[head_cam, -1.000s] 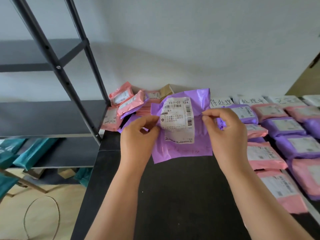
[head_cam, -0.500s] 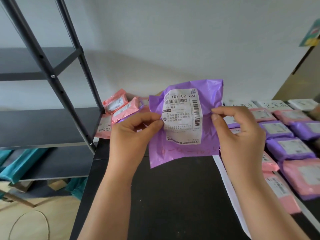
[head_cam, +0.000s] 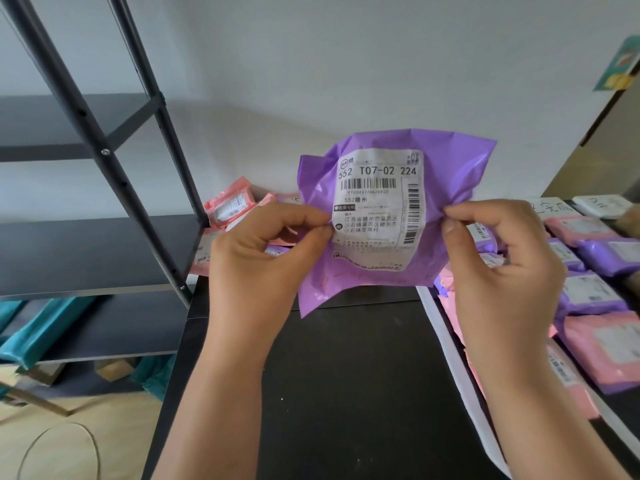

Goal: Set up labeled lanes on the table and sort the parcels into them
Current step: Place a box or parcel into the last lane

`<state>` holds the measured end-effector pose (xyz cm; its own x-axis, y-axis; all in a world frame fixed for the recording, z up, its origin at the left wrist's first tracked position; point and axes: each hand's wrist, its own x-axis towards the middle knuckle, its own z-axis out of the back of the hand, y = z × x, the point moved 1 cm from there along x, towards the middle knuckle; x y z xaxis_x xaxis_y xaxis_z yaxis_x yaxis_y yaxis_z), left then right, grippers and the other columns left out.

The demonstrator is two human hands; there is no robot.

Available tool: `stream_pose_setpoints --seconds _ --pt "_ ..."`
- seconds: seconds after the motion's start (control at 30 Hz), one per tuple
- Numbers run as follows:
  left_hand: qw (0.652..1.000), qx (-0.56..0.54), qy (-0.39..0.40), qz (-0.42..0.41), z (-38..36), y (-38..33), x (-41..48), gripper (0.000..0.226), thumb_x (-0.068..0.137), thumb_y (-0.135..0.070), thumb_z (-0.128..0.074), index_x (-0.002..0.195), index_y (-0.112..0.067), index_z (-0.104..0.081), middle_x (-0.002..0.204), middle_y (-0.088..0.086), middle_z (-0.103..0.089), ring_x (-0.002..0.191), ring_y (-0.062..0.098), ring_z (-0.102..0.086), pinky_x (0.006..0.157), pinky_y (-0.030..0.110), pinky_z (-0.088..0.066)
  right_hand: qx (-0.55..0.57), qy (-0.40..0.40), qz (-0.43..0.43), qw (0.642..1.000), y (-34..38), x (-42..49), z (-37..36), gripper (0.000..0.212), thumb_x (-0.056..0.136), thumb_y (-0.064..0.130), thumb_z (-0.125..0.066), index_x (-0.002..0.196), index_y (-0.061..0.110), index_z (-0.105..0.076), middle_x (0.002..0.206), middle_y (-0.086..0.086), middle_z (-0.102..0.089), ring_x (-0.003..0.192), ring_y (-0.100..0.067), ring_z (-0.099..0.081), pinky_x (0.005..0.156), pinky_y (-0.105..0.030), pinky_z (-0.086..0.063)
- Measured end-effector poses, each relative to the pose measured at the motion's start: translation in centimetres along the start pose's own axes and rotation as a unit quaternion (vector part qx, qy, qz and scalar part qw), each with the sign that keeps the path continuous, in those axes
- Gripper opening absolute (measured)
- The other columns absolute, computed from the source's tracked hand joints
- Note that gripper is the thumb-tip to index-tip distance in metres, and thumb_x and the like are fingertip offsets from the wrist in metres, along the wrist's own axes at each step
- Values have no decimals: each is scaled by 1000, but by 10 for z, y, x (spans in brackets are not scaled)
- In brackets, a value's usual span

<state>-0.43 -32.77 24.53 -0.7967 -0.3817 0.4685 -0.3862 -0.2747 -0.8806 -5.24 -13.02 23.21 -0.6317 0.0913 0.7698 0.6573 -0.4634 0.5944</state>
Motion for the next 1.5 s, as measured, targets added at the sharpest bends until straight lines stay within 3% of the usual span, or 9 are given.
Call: stream_pose_setpoints --seconds 0.17,0.33,0.6,0.77,0.97,1.03,1.13,1.4,1.5 --pt "999 -22 -5 36 0 -1 -2 18 81 -15 -76 87 -33 -76 85 -9 -74 83 10 -67 81 40 -59 6 11 -8 1000 2 -1 2 16 91 0 -65 94 16 -66 92 -2 -64 92 -7 -58 83 -17 -43" --pt "998 -17 -11 61 -1 -3 -3 16 81 -21 -74 86 -36 -77 85 -10 -74 89 17 -69 84 43 -59 13 18 -32 999 3 -3 3 16 91 2 -66 94 18 -66 91 0 -65 92 -6 -60 84 -14 -42" --pt "996 8 7 90 -3 -2 -4 16 86 -19 -72 85 -35 -74 86 -14 -74 88 13 -69 83 42 -59 5 24 -50 998 3 -6 5 17 91 6 -67 92 23 -66 92 15 -64 91 4 -58 81 -10 -41" --pt "993 42 35 106 -7 10 -2 11 88 -20 -71 90 -30 -72 87 -16 -72 84 8 -66 76 25 -58 -27 40 -60 997 -2 -9 9 14 89 8 -70 92 22 -69 91 22 -63 90 3 -60 79 -6 -40" --pt "991 60 65 104 -29 31 -6 16 88 -15 -71 88 -31 -71 82 -16 -71 76 -5 -63 68 9 -48 -77 51 -117 989 -15 -25 21 8 87 16 -73 92 22 -72 88 24 -64 87 -6 -63 80 -25 -50" --pt "990 76 71 90 -38 37 -9 20 88 -12 -71 87 -32 -69 81 -17 -69 74 -9 -60 67 5 -45 -87 67 -158 981 -19 -30 28 9 86 15 -75 90 22 -72 86 23 -65 85 -3 -64 76 -16 -49" --pt "987 104 95 74 -53 50 -16 20 88 -12 -70 86 -32 -69 84 -16 -68 74 -7 -59 66 6 -42 -92 91 -241 962 -26 -43 40 13 85 16 -75 86 28 -71 84 23 -67 86 6 -62 69 -3 -42" --pt "964 128 207 104 -97 79 -48 16 89 -15 -69 87 -31 -71 85 -19 -68 78 -5 -61 68 12 -44 -149 85 -372 912 -44 -89 79 9 88 16 -72 91 24 -73 86 21 -66 84 3 -62 71 -10 -43" --pt "950 150 244 124 -113 83 -66 17 90 -15 -68 88 -32 -70 85 -19 -66 81 -1 -61 66 8 -39 -164 110 -409 891 -59 -105 94 10 87 15 -74 91 24 -73 85 17 -68 82 0 -63 71 -15 -45"
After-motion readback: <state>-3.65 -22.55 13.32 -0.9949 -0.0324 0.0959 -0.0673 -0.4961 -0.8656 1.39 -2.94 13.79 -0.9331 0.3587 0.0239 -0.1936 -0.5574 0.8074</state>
